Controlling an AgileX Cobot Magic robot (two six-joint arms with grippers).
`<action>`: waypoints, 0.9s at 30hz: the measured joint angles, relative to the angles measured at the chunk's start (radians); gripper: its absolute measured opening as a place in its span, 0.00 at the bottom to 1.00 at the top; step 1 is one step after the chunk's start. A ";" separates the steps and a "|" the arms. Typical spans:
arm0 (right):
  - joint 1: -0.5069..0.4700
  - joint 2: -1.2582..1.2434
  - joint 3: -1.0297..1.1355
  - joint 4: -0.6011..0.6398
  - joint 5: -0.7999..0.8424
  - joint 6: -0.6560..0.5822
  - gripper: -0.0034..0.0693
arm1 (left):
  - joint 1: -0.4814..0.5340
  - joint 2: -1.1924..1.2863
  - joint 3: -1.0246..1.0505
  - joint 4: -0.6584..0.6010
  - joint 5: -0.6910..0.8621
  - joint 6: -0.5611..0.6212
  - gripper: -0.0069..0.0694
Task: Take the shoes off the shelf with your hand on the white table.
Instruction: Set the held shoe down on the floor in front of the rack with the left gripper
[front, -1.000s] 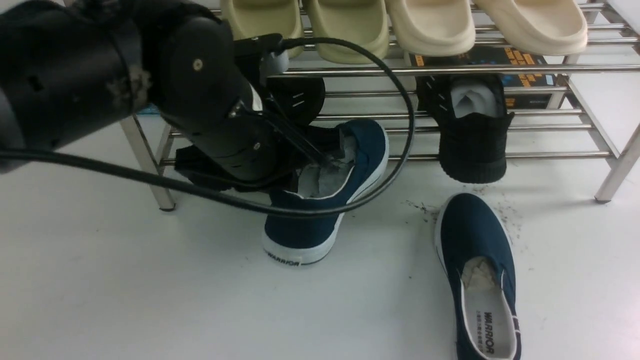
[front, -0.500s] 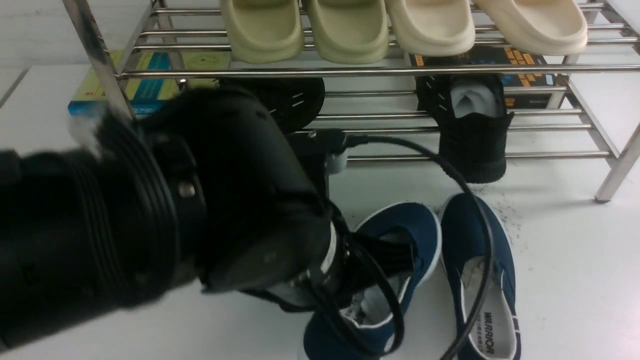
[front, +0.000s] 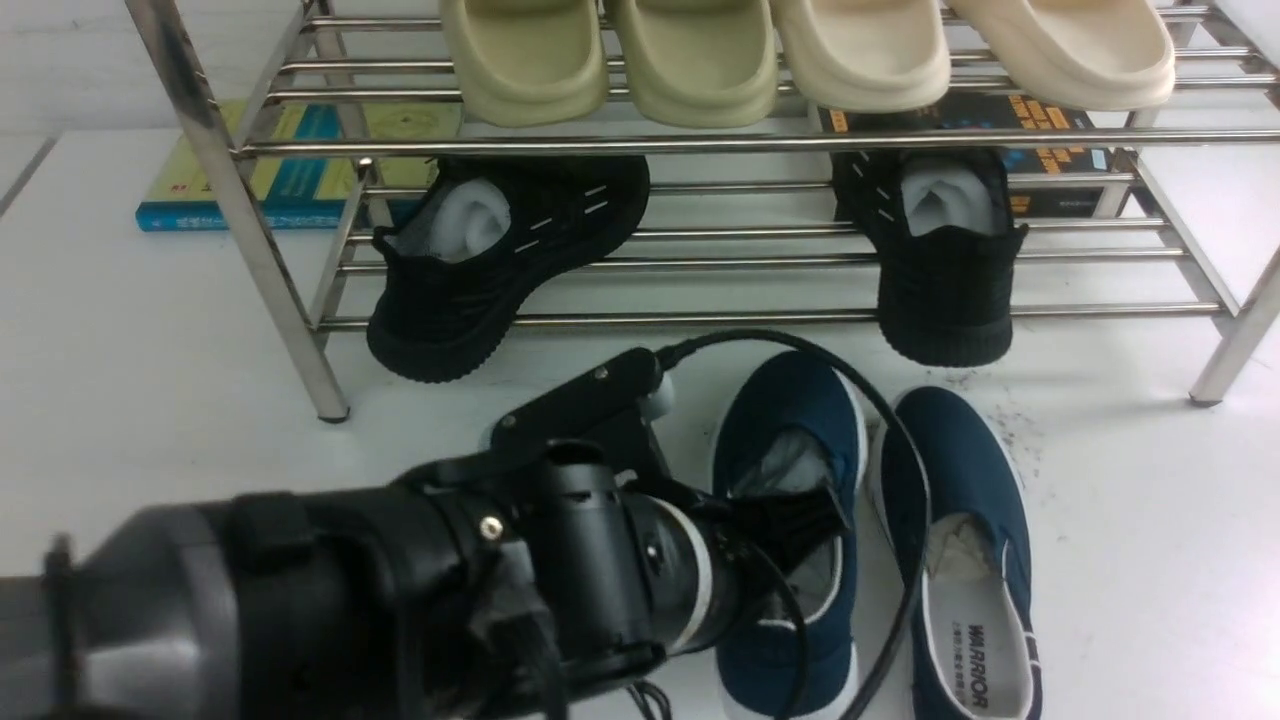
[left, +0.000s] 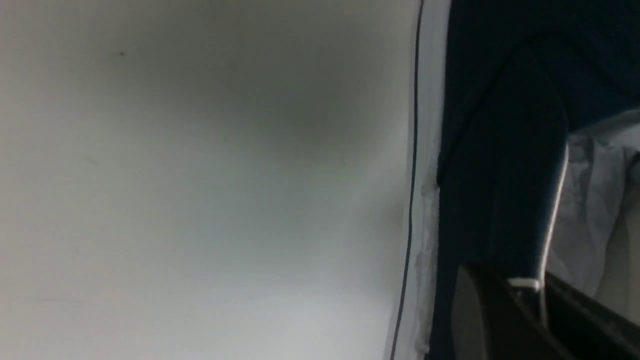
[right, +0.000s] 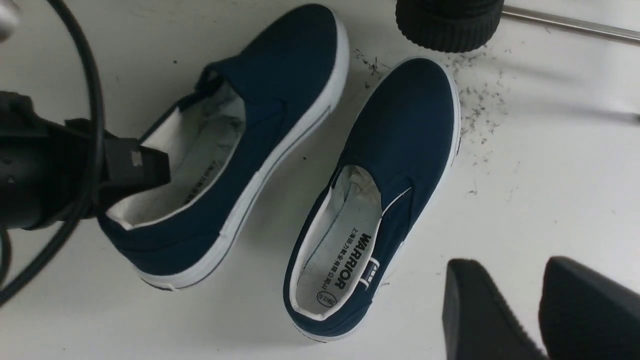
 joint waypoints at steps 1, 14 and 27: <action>0.000 0.000 0.000 0.000 0.000 0.000 0.36 | 0.000 0.016 0.000 0.000 -0.009 -0.003 0.16; 0.000 0.000 0.000 0.000 0.000 0.000 0.37 | 0.000 0.055 0.007 0.009 -0.053 -0.011 0.28; 0.000 -0.047 0.000 -0.001 0.057 -0.029 0.37 | 0.000 -0.087 -0.025 0.044 0.038 0.217 0.64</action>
